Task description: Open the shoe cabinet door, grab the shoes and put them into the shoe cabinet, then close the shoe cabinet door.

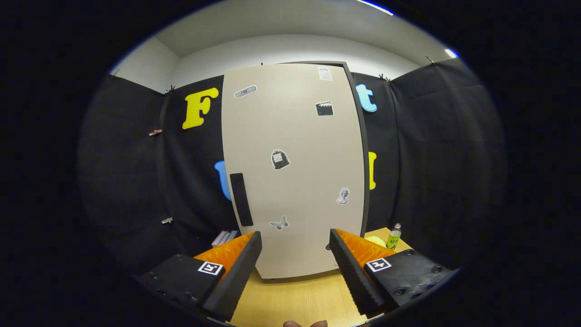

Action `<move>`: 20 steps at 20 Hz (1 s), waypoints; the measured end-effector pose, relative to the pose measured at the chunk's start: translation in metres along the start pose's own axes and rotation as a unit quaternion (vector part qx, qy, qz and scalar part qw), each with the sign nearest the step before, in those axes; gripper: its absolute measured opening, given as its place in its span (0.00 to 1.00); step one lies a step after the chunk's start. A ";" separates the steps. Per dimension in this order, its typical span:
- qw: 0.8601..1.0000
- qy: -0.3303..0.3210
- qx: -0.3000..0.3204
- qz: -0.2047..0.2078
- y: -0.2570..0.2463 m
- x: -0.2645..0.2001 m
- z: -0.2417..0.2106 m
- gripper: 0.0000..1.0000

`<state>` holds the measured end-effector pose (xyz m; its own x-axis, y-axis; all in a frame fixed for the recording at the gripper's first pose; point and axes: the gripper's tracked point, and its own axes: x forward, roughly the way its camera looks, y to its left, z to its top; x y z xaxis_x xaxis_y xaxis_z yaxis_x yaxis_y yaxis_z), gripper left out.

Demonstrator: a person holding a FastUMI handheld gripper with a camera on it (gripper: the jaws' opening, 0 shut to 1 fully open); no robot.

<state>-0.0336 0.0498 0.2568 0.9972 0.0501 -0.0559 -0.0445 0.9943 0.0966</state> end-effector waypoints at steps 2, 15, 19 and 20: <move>1.000 -0.003 -0.001 0.001 0.000 -0.003 0.003 0.98; 1.000 -0.003 -0.010 -0.008 -0.015 -0.003 0.003 0.98; 1.000 -0.006 -0.007 -0.010 -0.019 0.004 0.006 0.98; 1.000 -0.008 -0.009 -0.012 -0.022 0.007 0.007 0.98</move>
<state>-0.0252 0.0281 0.2612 0.9988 0.0244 -0.0415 -0.0211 0.9967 0.0781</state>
